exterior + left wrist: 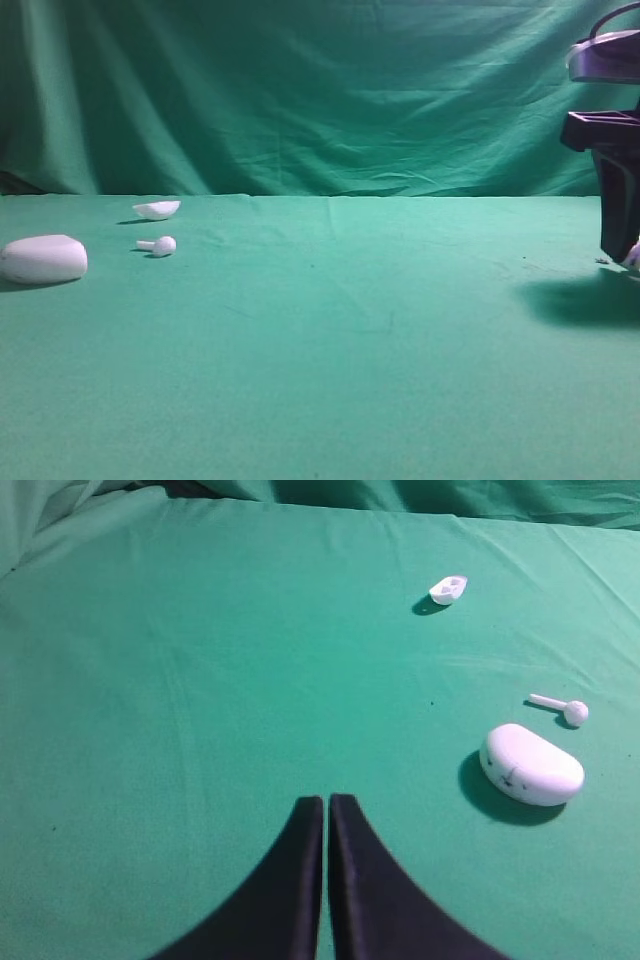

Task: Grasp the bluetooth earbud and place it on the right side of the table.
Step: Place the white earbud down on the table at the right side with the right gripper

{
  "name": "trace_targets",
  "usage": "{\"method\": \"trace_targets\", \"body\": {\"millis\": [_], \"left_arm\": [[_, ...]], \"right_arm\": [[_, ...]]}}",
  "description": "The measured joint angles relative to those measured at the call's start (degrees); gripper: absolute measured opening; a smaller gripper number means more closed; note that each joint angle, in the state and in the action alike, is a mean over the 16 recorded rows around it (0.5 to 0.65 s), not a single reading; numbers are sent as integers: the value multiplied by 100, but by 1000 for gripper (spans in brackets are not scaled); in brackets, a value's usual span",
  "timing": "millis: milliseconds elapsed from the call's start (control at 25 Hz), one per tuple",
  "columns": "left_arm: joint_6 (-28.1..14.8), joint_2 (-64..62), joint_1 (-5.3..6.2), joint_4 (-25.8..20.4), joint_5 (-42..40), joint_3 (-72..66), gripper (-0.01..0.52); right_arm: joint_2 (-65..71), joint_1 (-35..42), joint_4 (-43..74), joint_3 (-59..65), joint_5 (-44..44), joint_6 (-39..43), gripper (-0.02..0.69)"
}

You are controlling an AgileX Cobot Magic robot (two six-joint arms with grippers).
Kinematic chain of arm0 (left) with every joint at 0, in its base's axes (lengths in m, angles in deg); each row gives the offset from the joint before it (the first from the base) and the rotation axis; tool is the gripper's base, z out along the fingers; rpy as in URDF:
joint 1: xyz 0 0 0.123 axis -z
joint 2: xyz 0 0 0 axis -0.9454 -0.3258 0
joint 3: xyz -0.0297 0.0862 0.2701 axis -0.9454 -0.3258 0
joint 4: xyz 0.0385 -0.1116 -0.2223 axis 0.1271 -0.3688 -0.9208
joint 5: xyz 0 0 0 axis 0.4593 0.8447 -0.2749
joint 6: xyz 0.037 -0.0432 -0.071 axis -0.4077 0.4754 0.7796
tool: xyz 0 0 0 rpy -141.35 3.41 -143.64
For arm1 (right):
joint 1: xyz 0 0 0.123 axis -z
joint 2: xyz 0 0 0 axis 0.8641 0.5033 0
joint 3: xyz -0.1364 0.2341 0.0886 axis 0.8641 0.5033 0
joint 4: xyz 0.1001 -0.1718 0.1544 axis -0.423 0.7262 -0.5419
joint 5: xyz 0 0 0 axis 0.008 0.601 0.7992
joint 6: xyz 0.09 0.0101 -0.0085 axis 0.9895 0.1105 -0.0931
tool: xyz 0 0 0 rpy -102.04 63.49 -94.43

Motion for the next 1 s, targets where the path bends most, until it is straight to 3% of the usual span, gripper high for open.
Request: {"method": "trace_targets", "body": {"millis": [520,1000], "left_arm": [[0,0,0,0,0,0,0],[0,0,0,0,0,0,0]], "right_arm": [[71,0,430,-67,111,-97,379],[-289,0,305,-989,1350,-113,379]]}}
